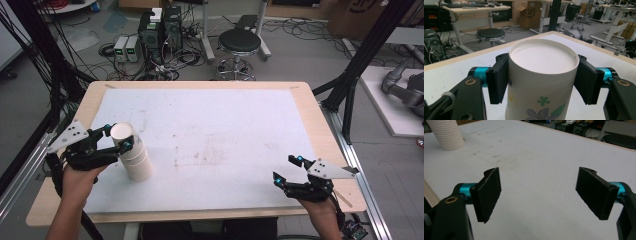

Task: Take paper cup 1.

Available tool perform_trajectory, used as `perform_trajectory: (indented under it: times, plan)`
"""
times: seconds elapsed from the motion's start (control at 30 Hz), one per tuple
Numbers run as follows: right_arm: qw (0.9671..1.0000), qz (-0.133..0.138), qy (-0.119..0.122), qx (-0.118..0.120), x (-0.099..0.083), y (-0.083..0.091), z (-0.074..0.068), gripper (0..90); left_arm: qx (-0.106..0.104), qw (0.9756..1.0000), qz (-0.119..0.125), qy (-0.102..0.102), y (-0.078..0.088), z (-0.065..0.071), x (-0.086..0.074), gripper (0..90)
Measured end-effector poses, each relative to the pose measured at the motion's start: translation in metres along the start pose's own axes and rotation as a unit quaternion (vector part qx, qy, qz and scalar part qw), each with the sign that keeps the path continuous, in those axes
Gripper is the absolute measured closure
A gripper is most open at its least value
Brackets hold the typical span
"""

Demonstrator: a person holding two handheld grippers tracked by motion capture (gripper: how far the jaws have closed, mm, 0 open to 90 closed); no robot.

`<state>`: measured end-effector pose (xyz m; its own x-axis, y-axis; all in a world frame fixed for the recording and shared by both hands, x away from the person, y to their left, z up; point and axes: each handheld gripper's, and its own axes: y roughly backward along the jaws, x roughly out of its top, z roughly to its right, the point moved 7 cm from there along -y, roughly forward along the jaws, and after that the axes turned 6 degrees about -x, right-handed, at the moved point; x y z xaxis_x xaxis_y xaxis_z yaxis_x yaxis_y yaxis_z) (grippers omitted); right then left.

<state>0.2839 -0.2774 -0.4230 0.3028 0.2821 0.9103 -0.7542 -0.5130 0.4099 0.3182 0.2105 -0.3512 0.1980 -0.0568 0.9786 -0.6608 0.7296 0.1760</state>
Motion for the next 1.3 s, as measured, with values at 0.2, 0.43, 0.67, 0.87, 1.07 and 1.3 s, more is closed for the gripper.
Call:
perform_trajectory:
  times: [0.2, 0.43, 0.67, 0.87, 1.07, 1.3]
  plan:
    - [1.0000, 0.001, 0.001, 0.000, 0.001, 0.000, 0.000, 20.9, 0.005, 0.9998, 0.015, -0.009, 0.005, -0.001, 0.018, 34.5]
    - [1.0000, -0.002, -0.003, 0.001, 0.000, 0.000, 0.000, 20.9, -0.011, 0.9987, 0.046, -0.021, 0.009, 0.004, 0.043, 34.8]
    - [1.0000, 0.001, -0.002, 0.008, 0.002, -0.001, -0.002, 20.9, -0.032, 0.9958, 0.076, -0.039, 0.005, 0.019, 0.069, 34.8]
    - [0.9998, -0.001, -0.003, 0.021, 0.004, -0.005, -0.006, 20.8, -0.086, 0.9929, 0.072, -0.040, -0.018, 0.045, 0.070, 34.7]
    - [0.9991, -0.007, -0.004, 0.041, 0.004, -0.009, -0.012, 20.8, -0.116, 0.9909, 0.058, -0.036, -0.049, 0.062, 0.062, 34.6]
    - [0.9990, -0.012, -0.007, 0.043, 0.005, -0.012, -0.011, 20.8, -0.151, 0.9869, 0.038, -0.043, -0.081, 0.081, 0.052, 34.5]
